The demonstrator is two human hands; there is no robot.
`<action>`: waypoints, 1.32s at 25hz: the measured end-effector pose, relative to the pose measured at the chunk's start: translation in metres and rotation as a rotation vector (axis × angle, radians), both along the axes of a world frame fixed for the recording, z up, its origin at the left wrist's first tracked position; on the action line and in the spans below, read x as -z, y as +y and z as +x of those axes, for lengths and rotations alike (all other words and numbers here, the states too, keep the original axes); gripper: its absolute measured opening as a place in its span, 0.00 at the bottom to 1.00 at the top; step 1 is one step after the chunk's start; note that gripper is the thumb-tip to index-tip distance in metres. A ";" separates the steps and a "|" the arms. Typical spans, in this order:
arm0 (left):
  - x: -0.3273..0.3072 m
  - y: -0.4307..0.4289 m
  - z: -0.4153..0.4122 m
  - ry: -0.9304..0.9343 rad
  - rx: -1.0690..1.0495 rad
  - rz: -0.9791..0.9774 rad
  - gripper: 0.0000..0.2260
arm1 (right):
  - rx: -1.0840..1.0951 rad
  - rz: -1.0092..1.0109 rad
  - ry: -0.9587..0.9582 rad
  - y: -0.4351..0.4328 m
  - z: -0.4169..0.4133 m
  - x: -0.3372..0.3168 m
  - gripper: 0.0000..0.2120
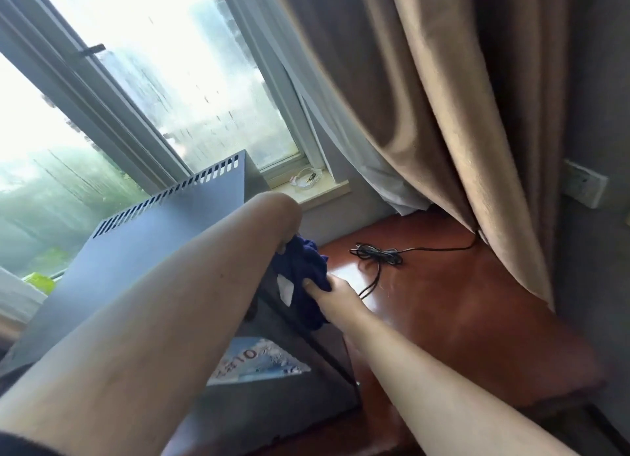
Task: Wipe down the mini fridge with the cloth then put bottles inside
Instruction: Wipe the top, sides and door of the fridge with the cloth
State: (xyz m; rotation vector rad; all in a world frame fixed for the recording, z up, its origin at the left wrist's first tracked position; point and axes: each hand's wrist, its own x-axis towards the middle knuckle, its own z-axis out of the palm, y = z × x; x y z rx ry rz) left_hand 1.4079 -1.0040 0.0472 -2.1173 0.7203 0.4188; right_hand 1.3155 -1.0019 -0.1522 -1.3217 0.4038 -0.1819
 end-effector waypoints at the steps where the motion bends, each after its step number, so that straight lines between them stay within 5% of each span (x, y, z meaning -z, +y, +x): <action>1: 0.003 -0.006 0.015 0.011 -0.033 -0.006 0.17 | -0.025 0.009 0.005 -0.009 0.016 0.003 0.04; 11: 0.024 -0.052 0.126 0.028 -0.232 -0.244 0.17 | -0.197 0.193 0.149 -0.070 0.153 0.032 0.16; 20: 0.030 -0.055 0.160 0.072 -0.227 -0.313 0.15 | -0.052 0.367 0.113 -0.069 0.189 0.026 0.08; 26: -0.046 -0.017 0.141 0.072 0.045 -0.436 0.16 | 0.086 0.231 0.024 -0.047 0.161 -0.069 0.07; 30: -0.076 0.052 0.113 0.047 0.303 -0.691 0.05 | 0.197 0.057 0.006 -0.007 0.110 -0.123 0.07; 33: -0.088 0.119 0.103 0.121 0.383 -0.808 0.16 | 0.341 -0.155 -0.073 0.017 0.068 -0.150 0.05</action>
